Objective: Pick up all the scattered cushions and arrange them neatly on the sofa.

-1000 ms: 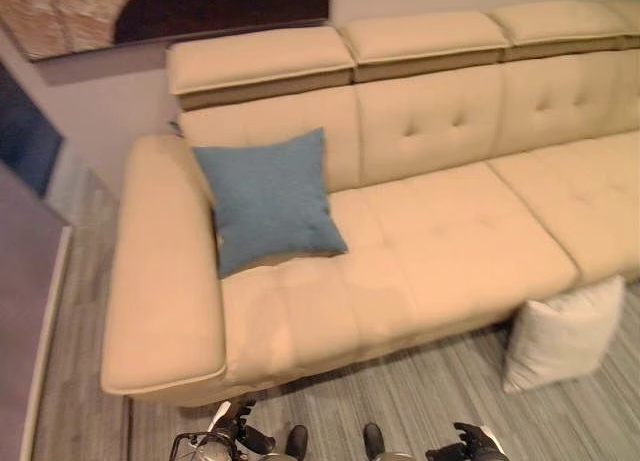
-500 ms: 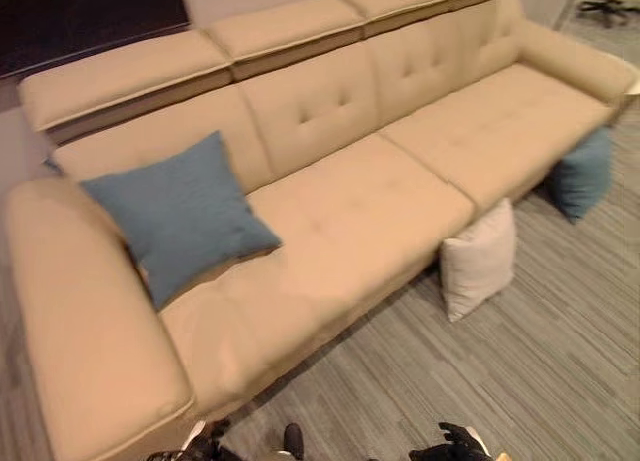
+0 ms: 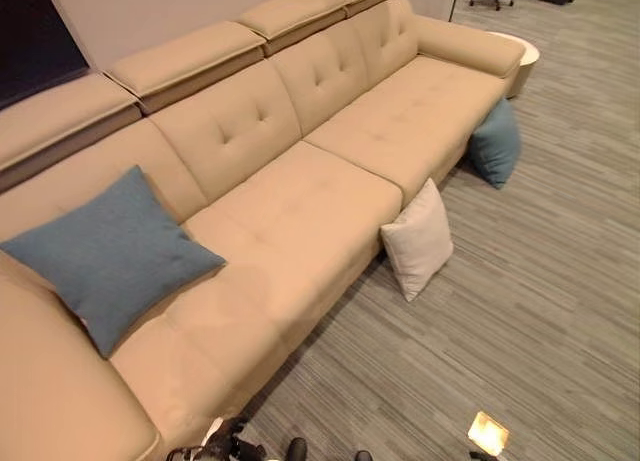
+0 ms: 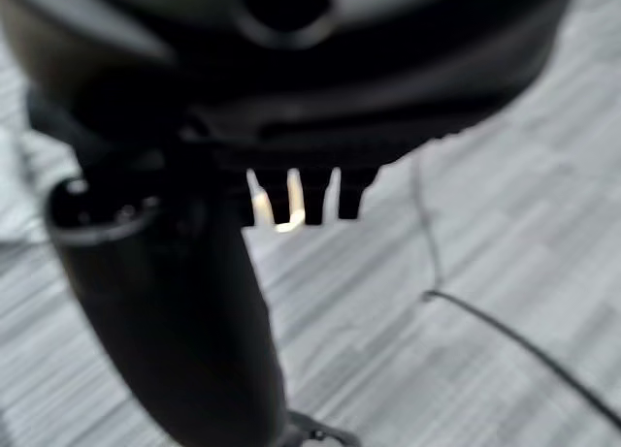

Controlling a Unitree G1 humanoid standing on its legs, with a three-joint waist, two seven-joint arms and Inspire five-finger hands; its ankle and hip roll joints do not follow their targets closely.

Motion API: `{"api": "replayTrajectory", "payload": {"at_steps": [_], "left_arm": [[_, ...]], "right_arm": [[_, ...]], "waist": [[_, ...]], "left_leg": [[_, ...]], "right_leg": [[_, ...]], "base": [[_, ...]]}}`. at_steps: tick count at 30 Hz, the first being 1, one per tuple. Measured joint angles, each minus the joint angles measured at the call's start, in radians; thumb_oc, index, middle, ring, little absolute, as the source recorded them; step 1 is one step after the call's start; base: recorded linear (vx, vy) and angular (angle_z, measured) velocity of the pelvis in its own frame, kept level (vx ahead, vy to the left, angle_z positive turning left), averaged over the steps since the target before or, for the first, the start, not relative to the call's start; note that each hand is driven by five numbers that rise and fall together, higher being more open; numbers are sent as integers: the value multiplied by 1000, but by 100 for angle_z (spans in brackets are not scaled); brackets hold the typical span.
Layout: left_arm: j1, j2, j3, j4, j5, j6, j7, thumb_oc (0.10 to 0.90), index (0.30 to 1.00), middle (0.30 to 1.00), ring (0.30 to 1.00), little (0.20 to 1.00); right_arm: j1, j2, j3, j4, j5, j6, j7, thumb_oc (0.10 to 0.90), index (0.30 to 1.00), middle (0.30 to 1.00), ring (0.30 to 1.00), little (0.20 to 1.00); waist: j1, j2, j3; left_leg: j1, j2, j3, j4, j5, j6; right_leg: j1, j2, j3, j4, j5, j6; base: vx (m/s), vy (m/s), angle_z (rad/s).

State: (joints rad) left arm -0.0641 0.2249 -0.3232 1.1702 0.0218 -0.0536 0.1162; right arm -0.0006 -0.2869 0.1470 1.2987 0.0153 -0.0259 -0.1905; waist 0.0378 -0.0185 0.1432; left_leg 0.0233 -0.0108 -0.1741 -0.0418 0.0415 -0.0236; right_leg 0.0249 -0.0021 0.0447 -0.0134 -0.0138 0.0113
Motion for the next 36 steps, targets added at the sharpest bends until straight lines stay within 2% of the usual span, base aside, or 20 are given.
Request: {"api": "replayTrajectory", "payload": {"at_steps": [2,3,5,6,7,9,10,14,16,17,18,20,21,22,26,27,29,31,33,36], "left_arm": [[-16,-3,-11,0,1,0,-4,800,900,900,900,900],[-12,-3,-12,-25,-1,-1,-3,800,900,900,900,900],[-29,-5,-6,-38,-2,1,-3,800,900,900,900,900],[-29,9,11,-66,-22,9,4,800,900,900,900,900],[-42,36,20,-65,-23,11,4,800,900,900,900,900],[-61,24,46,-28,-29,16,5,800,900,900,900,900],[-51,20,63,-39,-38,6,7,800,900,900,900,900],[-29,42,75,-30,-42,6,8,800,900,900,900,900],[-4,53,75,-25,-41,13,7,800,900,900,900,900],[13,39,74,-23,-41,13,10,800,900,900,900,900],[26,30,67,-23,-41,10,6,800,900,900,900,900],[28,23,61,-23,-41,9,6,800,900,900,900,900],[11,21,54,-9,-41,7,7,800,900,900,900,900],[2,19,53,-8,-41,6,6,800,900,900,900,900],[-26,10,51,-47,-60,3,3,800,900,900,900,900],[-21,3,49,-77,-61,-5,3,800,900,900,900,900],[-24,-9,22,-105,-61,-6,3,800,900,900,900,900],[-23,-15,-4,-134,-62,-8,2,800,900,900,900,900],[-23,-17,-19,-150,-62,-8,1,800,900,900,900,900],[-31,-18,-27,-172,-82,-10,0,800,900,900,900,900]], "right_arm": [[0,2,-3,-2,1,0,-3,800,900,900,900,900],[-1,7,-5,-12,6,1,-5,800,900,900,900,900],[-4,25,3,-18,7,1,-5,800,900,900,900,900],[-53,32,34,-17,8,15,-12,800,900,900,900,900],[-134,53,45,-46,7,6,-2,800,900,900,900,900],[-122,58,41,-88,5,-7,-10,800,900,900,900,900],[-119,56,42,-86,-1,6,-12,800,900,900,900,900],[-116,57,39,-86,-13,10,-9,800,900,900,900,900],[-99,58,40,-90,-14,7,-8,800,900,900,900,900],[-76,50,34,-89,-12,7,-10,800,900,900,900,900],[-57,40,32,-87,-12,10,-10,800,900,900,900,900],[-41,30,32,-87,-13,12,-10,800,900,900,900,900],[-24,29,27,-88,-9,10,-10,800,900,900,900,900],[-19,29,27,-88,-8,10,-11,800,900,900,900,900],[-18,23,19,-90,9,4,-16,800,900,900,900,900],[-21,12,22,-90,10,1,-30,800,900,900,900,900],[-16,-3,21,-93,9,0,-32,800,900,900,900,900],[-16,-16,20,-94,9,-1,-36,800,900,900,900,900],[-21,-21,20,-96,9,-3,-44,800,900,900,900,900],[-26,-23,20,-130,8,-4,-57,800,900,900,900,900]], "waist": [[-1,-4,0],[25,0,7],[10,-5,24],[18,-6,41],[45,11,90],[25,-2,99],[45,-4,97],[57,-4,99],[51,-19,89],[36,1,80],[33,16,62],[45,21,56],[44,-5,29],[49,-17,19],[58,-31,17],[56,-35,19],[59,-33,20],[58,-30,21],[59,-17,37],[85,17,65]], "left_leg": [[2,-5,25,0,-6,8],[7,-1,85,0,-15,26],[0,-27,101,12,-15,33],[-59,-4,124,83,-32,54],[-56,38,207,79,-54,62],[-36,14,232,61,-43,69],[-9,13,276,33,-38,65],[19,25,315,6,-50,59],[46,27,322,0,-60,38],[72,56,303,-1,-67,18],[82,82,296,6,-67,9],[87,109,263,51,-62,3],[0,115,202,206,-55,-14],[-33,118,182,259,-38,-37],[-170,142,100,540,28,-115],[-191,98,102,538,-8,-82],[-183,38,111,406,-28,-53],[-174,-28,132,174,-25,-46],[-174,-46,138,70,-2,-56],[-233,-50,134,25,83,-77]], "right_leg": [[-17,-3,21,16,-4,6],[-65,-5,49,88,-10,30],[-100,-13,44,123,6,49],[-208,0,30,236,23,96],[-298,12,-47,327,60,199],[-280,-84,-148,327,6,150],[-267,-138,-208,322,-15,115],[-232,-219,-281,210,-10,122],[-200,-228,-288,132,61,120],[-164,-197,-293,121,95,97],[-137,-167,-293,109,85,90],[-102,-138,-295,93,73,71],[-73,-124,-317,54,64,51],[-70,-119,-318,42,67,45],[-1,-66,-329,-33,65,-53],[18,-61,-333,-57,63,-69],[31,-57,-321,-86,51,-69],[32,-45,-324,-86,42,-49],[48,-21,-332,-87,34,-43],[78,34,-301,-87,-2,-91]], "base": [[23,86,-72],[-93,52,-91],[-117,65,-71],[51,-24,-179],[141,-73,-185],[147,-99,-89],[110,-83,-75],[182,-150,-54],[216,-225,-19],[226,-271,18],[222,-355,10],[135,-327,2],[67,-253,19],[96,-307,20],[151,-138,-5],[277,-79,-9],[239,-36,-3],[173,-10,-1],[197,-18,-8],[230,18,-33]]}}
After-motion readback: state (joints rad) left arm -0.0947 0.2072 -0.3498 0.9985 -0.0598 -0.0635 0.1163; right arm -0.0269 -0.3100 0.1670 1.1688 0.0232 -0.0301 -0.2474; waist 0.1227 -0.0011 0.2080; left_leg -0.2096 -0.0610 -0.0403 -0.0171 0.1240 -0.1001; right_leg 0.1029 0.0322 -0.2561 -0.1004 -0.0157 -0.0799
